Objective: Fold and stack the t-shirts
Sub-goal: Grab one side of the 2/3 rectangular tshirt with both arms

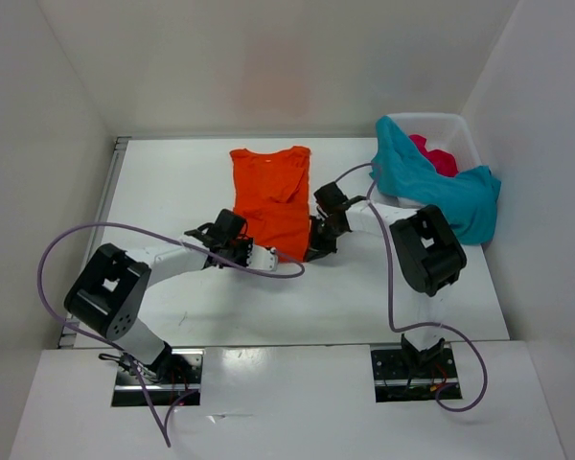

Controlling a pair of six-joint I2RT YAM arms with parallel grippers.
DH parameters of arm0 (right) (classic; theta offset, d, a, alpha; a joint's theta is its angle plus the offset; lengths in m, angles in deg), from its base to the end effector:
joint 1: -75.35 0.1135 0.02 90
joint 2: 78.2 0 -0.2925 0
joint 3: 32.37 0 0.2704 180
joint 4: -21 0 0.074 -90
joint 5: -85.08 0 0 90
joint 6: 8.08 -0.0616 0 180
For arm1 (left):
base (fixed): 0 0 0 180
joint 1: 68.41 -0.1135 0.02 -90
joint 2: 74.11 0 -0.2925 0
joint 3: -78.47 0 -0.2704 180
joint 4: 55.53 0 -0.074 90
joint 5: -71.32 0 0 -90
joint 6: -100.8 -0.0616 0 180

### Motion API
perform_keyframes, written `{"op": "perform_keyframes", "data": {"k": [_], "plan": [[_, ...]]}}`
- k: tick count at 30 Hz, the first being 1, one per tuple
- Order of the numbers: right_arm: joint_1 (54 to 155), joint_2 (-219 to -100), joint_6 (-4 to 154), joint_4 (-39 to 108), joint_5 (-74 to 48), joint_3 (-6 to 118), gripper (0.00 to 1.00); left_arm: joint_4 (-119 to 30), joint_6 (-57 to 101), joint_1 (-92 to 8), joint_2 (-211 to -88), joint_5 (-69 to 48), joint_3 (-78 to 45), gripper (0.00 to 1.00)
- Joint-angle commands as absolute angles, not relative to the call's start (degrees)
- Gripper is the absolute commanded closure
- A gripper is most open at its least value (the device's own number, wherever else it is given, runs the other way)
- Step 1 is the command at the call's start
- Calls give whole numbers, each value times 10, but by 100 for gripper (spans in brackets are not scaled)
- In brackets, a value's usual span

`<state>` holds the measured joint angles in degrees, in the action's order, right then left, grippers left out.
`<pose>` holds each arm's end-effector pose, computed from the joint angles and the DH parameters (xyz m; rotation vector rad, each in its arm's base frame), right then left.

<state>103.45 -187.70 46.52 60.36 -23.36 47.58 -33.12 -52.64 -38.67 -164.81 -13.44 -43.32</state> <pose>0.3441 0.2058 0.1323 0.0978 2.9183 0.6887 0.2833 -0.1683 0.1500 1.8610 1.7101 0.1210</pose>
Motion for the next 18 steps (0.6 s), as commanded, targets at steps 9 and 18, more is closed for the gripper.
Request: {"op": "perform_keyframes", "data": {"k": [9,18], "plan": [[1080,-1722,472,698,-198,389,100,-86,-380,-367,-1560,-88,-383,100],[1157,-1564,414,823,-228,372,100,120,-325,-313,-1456,-88,-334,100]]}}
